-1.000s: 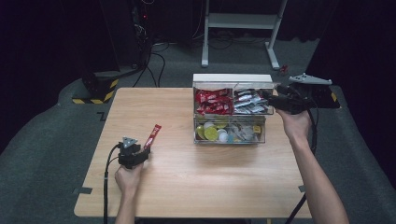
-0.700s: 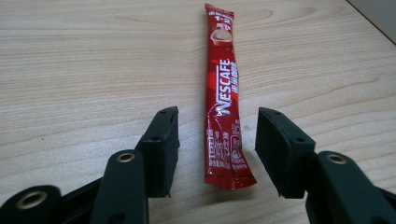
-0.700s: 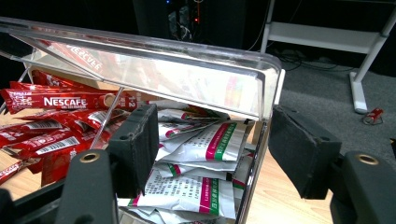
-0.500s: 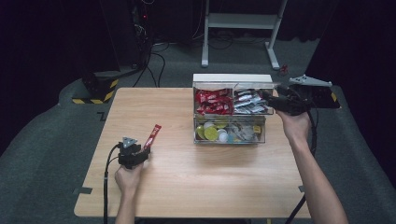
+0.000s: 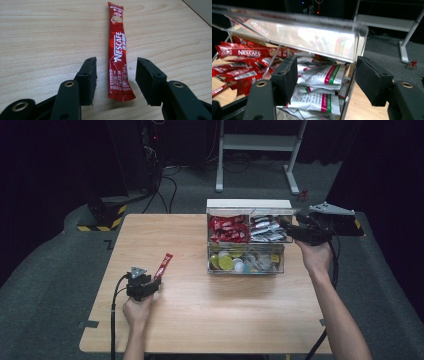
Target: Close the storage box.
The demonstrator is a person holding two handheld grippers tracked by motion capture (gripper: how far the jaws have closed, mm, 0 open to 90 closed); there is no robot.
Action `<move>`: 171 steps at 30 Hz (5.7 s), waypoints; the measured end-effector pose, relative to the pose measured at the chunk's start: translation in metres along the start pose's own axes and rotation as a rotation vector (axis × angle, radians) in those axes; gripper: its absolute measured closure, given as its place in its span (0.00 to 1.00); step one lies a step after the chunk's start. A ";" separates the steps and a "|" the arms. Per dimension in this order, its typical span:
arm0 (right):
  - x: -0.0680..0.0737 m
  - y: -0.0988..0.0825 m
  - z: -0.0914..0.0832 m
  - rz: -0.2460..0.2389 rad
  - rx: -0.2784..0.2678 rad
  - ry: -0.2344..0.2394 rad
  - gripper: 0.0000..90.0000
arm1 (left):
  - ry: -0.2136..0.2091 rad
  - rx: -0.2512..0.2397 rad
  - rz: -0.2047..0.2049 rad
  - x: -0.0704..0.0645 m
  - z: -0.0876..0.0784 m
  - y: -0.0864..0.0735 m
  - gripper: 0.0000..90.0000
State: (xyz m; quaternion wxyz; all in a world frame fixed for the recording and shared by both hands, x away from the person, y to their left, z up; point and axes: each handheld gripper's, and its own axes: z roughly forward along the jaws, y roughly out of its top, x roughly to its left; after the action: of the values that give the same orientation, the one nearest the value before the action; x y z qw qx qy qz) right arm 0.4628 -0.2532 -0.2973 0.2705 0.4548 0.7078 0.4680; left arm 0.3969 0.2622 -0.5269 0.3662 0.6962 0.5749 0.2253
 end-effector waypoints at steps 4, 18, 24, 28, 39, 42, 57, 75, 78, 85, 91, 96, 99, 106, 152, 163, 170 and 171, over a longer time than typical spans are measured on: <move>0.003 0.003 0.000 -0.021 0.003 -0.014 0.39 | -0.002 0.000 0.000 0.000 0.000 0.000 0.58; -0.002 0.006 -0.016 -0.024 -0.058 -0.036 0.41 | -0.006 0.001 0.000 0.000 0.000 0.000 0.58; -0.002 0.005 -0.017 -0.030 -0.051 -0.024 0.42 | -0.008 0.000 -0.001 0.000 0.000 0.000 0.58; 0.001 -0.001 -0.017 -0.038 -0.041 -0.016 0.42 | -0.009 -0.002 -0.002 0.000 0.000 0.000 0.58; 0.001 -0.013 -0.018 -0.031 -0.016 0.002 0.42 | -0.002 0.001 -0.001 -0.001 0.000 0.000 0.53; 0.001 -0.016 -0.018 -0.028 -0.013 0.005 0.42 | -0.001 0.001 -0.001 -0.001 0.000 0.000 0.52; 0.000 -0.030 -0.018 -0.015 0.009 0.015 0.40 | 0.006 0.001 -0.014 0.000 0.001 0.000 0.46; 0.001 -0.044 -0.019 -0.018 0.032 0.028 0.38 | 0.003 0.001 -0.014 0.000 0.001 0.000 0.43; 0.000 -0.048 -0.018 -0.017 0.039 0.029 0.38 | 0.003 0.001 -0.014 0.000 0.001 0.000 0.43; 0.000 -0.054 -0.018 -0.007 0.026 0.051 0.37 | 0.002 0.001 -0.014 0.000 0.001 0.000 0.43; 0.001 -0.060 -0.020 -0.013 0.022 0.056 0.36 | 0.002 0.001 -0.014 0.000 0.001 0.000 0.43; 0.002 -0.068 -0.028 -0.009 0.003 0.092 0.38 | 0.001 0.001 -0.014 0.000 0.001 0.000 0.42; 0.002 -0.073 -0.033 -0.015 -0.007 0.088 0.37 | 0.001 0.001 -0.014 0.000 0.001 0.000 0.43; 0.000 -0.091 -0.041 0.000 -0.018 0.085 0.38 | -0.001 0.001 -0.013 0.000 0.001 0.000 0.42; -0.012 -0.183 -0.010 0.051 0.101 -0.030 0.44 | 0.009 0.001 -0.022 0.001 0.001 0.001 0.41; -0.018 -0.199 0.020 0.066 0.177 -0.057 0.44 | 0.012 0.002 -0.020 0.001 0.001 0.001 0.41; -0.021 -0.204 0.032 0.079 0.214 -0.068 0.45 | 0.022 0.003 -0.013 -0.001 0.001 0.001 0.41; -0.022 -0.205 0.033 0.075 0.215 -0.068 0.45 | 0.021 0.004 -0.014 -0.001 0.001 0.001 0.41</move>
State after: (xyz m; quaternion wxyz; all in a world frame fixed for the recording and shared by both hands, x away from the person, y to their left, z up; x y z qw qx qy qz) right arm 0.4190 -0.2898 -0.4982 0.2263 0.5232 0.7267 0.3835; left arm 0.3981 0.2610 -0.5271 0.3604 0.6904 0.5841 0.2286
